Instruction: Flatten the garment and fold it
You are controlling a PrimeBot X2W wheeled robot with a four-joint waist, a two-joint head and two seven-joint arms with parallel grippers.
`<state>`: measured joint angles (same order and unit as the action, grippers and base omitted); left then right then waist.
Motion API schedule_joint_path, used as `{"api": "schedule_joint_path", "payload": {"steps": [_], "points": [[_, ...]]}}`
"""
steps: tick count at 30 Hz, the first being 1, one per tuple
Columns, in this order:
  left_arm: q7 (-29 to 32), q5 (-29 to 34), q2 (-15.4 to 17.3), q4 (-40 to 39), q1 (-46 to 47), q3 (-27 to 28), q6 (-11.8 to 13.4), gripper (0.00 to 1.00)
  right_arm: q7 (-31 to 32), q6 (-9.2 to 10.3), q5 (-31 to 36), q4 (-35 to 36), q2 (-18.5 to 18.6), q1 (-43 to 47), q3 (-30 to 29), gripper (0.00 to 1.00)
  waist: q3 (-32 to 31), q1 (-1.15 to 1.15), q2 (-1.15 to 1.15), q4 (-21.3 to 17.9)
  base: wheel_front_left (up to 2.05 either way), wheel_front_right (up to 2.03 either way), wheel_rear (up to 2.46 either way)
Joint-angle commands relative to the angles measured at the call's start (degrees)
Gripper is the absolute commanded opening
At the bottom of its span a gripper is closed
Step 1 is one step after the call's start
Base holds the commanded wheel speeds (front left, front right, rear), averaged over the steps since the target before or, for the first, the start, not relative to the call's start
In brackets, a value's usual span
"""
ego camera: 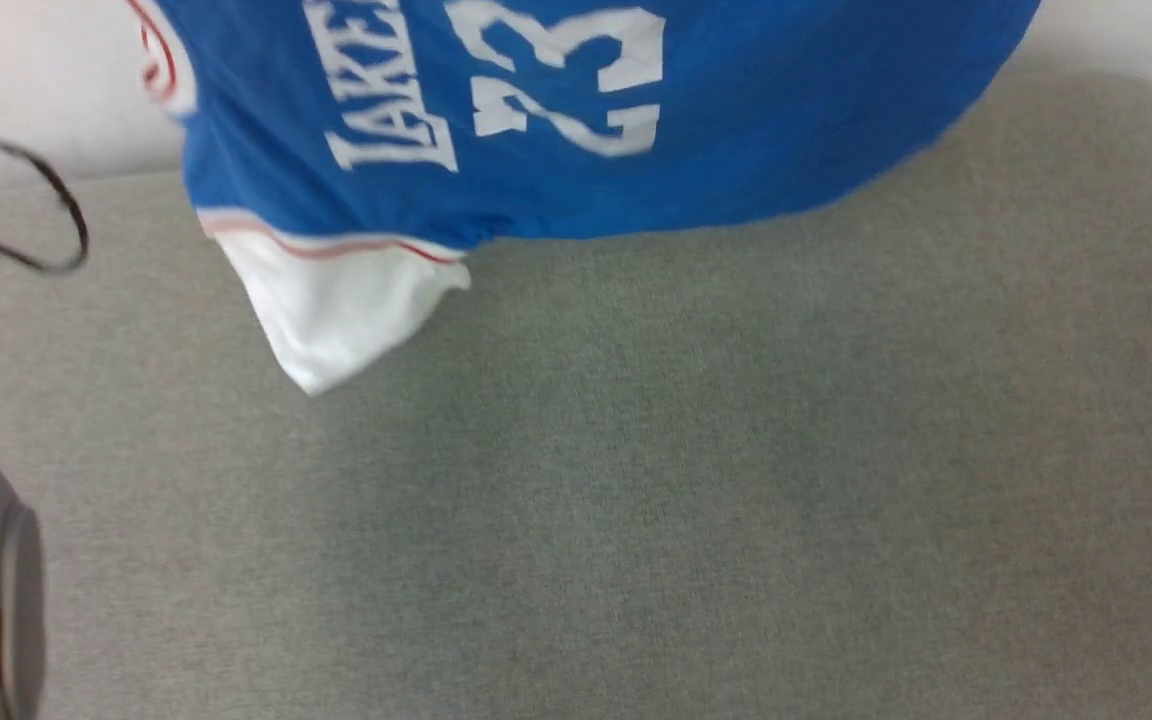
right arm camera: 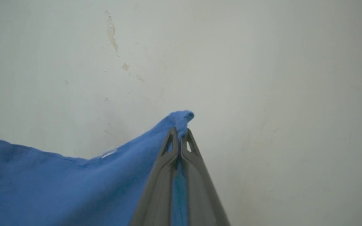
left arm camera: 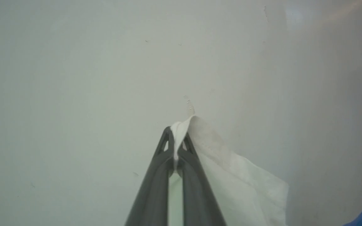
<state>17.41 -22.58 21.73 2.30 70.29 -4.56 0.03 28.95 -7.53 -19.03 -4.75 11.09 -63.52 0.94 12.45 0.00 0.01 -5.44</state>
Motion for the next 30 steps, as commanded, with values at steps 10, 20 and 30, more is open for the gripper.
{"api": "schedule_joint_path", "payload": {"steps": [10, 20, 30], "points": [[-7.3, 7.8, 1.1, 9.1, 19.4, -2.2, 2.1, 0.0, -2.5, 0.04, 7.0, -10.1, -1.4, -16.1, -3.3, 0.0, 19.7, 0.0, -0.01, -2.0, 0.0, 0.0, 0.0], [-19.3, 6.2, -0.2, 15.9, 32.1, -1.6, -1.0, 0.0, -10.9, 0.04, 11.2, -17.6, -1.8, -28.1, -1.7, 0.0, 29.2, 0.0, -0.01, -1.6, 0.0, 0.0, 0.0], [-25.7, 2.5, 0.8, 15.7, 25.9, -1.0, -4.8, 0.0, -14.9, 0.04, 6.3, -17.0, 3.3, -24.3, 4.0, 0.0, 29.6, 0.0, -0.01, 1.7, 0.0, 0.0, 0.0]]}}
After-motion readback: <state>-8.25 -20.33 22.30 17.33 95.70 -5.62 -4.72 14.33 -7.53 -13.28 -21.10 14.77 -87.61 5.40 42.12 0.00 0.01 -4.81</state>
